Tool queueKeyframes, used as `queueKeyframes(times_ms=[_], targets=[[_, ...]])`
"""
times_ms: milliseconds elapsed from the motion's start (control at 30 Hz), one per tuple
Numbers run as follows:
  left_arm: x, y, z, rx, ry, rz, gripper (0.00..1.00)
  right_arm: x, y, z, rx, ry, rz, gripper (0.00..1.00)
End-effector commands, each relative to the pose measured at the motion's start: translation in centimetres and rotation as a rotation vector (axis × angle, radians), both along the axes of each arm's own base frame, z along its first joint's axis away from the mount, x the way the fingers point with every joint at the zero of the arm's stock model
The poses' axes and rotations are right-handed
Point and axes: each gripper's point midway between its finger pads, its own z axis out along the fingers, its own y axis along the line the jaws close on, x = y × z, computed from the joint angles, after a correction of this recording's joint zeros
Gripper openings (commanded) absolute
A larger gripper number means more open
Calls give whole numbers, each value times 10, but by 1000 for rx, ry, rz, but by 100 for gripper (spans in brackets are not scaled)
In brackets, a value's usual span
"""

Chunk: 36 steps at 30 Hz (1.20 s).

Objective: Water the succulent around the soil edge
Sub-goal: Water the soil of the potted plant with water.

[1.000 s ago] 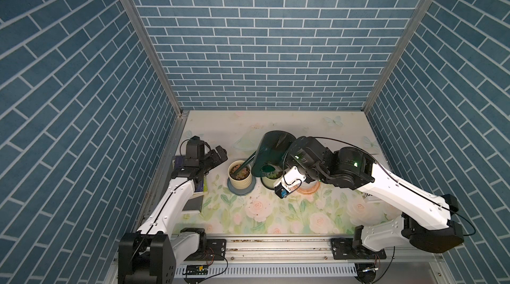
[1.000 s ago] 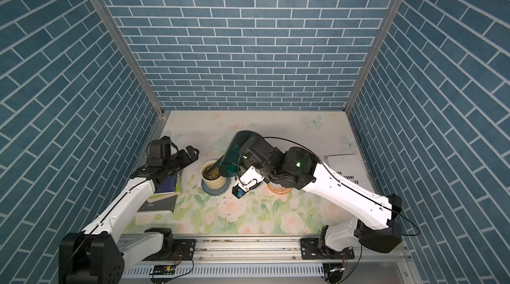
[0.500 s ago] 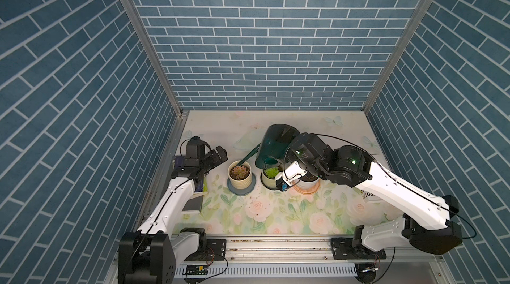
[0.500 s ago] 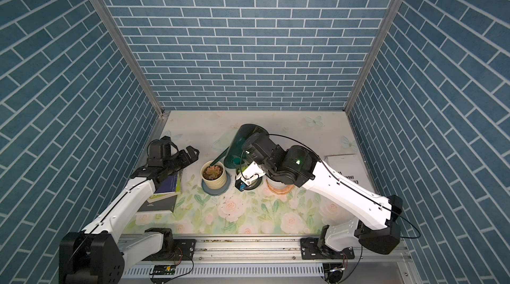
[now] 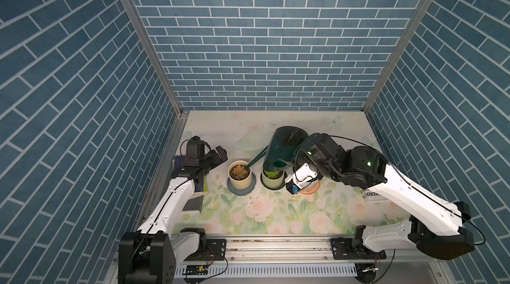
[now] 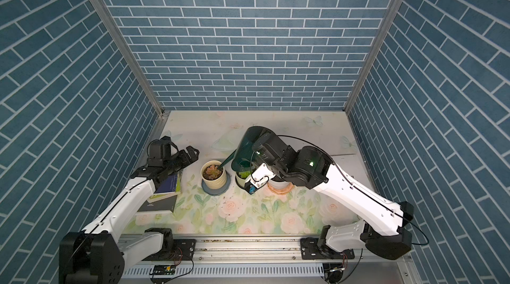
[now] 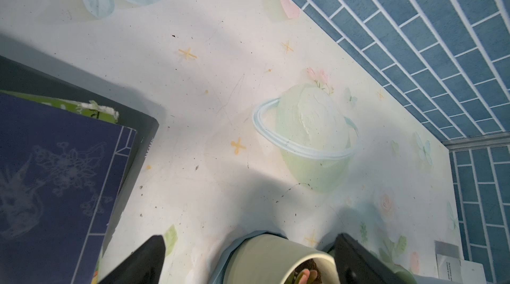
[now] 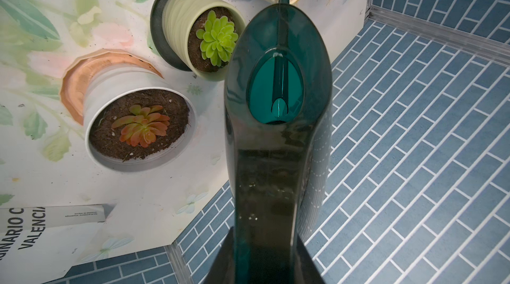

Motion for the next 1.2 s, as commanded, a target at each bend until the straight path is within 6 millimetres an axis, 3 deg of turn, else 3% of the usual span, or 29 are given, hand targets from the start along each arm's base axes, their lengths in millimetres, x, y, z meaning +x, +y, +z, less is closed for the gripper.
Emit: queueKeyframes(times_ms=[0,633,1167], targets=[[2,2,0,4,0,1,100,-5,5,22,81,-20,17,0],[1,-3,-1,-9,-10,-22,100,-7,41,26,165,-30,76,0],[1,-5,0,-13,-10,-35,100,11,20,23,123,-97,-3,0]])
